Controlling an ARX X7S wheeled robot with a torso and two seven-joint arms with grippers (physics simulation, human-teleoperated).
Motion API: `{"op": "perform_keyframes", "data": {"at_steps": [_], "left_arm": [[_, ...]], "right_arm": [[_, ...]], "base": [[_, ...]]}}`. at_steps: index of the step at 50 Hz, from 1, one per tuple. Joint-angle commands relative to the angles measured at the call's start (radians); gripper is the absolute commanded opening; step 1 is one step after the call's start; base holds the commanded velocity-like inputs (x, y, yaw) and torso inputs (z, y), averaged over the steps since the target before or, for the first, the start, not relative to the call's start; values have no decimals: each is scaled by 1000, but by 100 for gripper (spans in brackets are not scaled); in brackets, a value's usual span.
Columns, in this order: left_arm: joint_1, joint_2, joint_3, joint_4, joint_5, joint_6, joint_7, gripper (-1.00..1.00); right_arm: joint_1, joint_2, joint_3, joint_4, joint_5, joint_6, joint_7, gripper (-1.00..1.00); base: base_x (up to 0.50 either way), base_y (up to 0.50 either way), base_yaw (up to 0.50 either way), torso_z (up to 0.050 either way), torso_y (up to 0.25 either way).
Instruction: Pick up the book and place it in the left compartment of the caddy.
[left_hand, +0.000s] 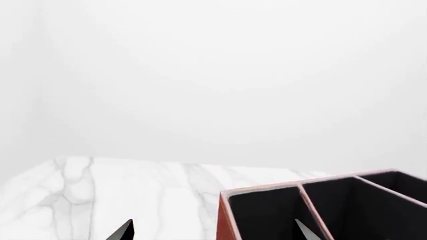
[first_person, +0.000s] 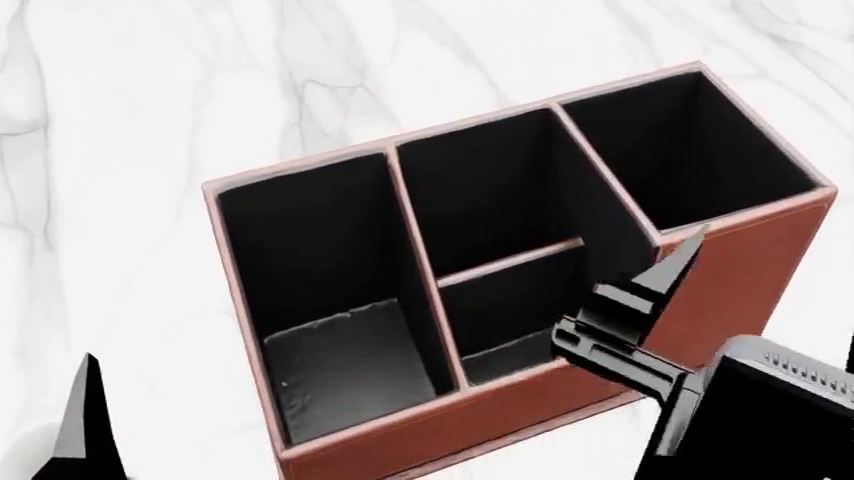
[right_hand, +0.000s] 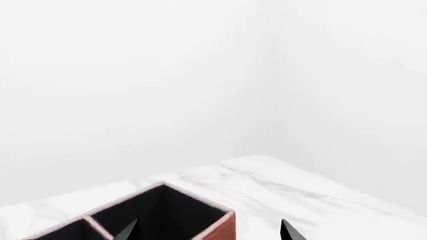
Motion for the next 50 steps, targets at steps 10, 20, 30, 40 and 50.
{"op": "perform_keyframes", "data": {"at_steps": [10, 20, 30, 40, 50], "left_arm": [[0, -17, -10, 4, -43, 9, -15, 100], [2, -28, -23, 14, -65, 10, -23, 100], [2, -37, -30, 22, -80, 9, -33, 100], [3, -45, -33, 24, -92, 13, -39, 100], [4, -51, -35, 26, -101, 17, -46, 100]], "right_arm": [[223, -41, 54, 87, 65, 143, 337, 100], [256, -51, 58, 181, 149, 86, 468, 100], [268, -44, 96, 276, 247, 8, 552, 100], [259, -58, 142, 378, 381, -109, 703, 100], [281, -25, 113, 414, 433, -119, 810, 100]], "base": [[0, 0, 0, 0, 0], [0, 0, 0, 0, 0], [0, 0, 0, 0, 0], [0, 0, 0, 0, 0], [0, 0, 0, 0, 0]]}}
